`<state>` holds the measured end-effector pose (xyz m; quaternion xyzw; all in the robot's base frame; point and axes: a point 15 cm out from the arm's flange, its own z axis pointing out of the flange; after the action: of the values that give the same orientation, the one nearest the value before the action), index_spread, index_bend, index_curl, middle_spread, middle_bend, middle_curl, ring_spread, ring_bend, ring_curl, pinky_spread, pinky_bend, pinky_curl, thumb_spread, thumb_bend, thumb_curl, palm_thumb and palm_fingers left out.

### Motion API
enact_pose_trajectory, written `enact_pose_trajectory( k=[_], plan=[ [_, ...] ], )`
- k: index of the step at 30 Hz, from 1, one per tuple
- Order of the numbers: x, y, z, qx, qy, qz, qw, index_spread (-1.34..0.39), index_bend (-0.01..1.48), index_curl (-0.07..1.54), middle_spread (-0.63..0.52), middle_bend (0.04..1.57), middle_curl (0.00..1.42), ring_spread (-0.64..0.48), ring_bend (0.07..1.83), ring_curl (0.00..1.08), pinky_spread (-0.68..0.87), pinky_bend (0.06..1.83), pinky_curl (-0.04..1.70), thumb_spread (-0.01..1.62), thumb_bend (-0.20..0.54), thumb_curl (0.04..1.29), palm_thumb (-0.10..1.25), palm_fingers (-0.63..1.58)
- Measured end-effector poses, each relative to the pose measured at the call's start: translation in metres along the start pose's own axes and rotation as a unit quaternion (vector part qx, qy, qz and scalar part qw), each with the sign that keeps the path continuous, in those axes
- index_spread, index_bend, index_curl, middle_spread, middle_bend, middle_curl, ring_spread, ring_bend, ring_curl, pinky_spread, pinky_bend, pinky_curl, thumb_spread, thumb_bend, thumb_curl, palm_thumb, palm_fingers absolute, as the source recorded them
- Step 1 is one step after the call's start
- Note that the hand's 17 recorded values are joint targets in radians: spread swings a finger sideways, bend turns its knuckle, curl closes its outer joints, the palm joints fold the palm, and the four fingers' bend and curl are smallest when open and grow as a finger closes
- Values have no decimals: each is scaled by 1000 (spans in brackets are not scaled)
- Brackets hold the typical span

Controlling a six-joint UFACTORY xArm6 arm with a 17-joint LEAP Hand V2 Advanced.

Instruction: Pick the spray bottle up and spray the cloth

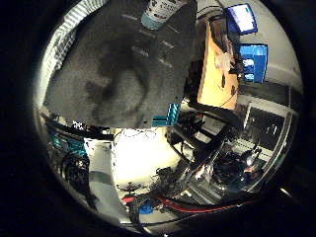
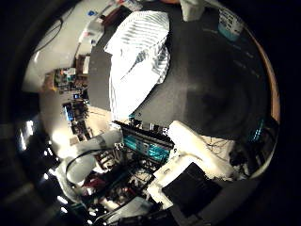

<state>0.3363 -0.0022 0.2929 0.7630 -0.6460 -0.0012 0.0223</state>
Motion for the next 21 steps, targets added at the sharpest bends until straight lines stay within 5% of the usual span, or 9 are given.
enact_pose_trajectory(
  k=[13,21],
  plan=[
    [-6,4,0,8,-11,-3,1000,-315,165,366,64,196,337,201,188,148,407,229,309,1114,-23,332,697,185],
    [-36,8,3,43,-105,7,994,-293,147,294,78,198,337,183,238,203,396,313,329,1127,-20,328,679,183]
  ],
)
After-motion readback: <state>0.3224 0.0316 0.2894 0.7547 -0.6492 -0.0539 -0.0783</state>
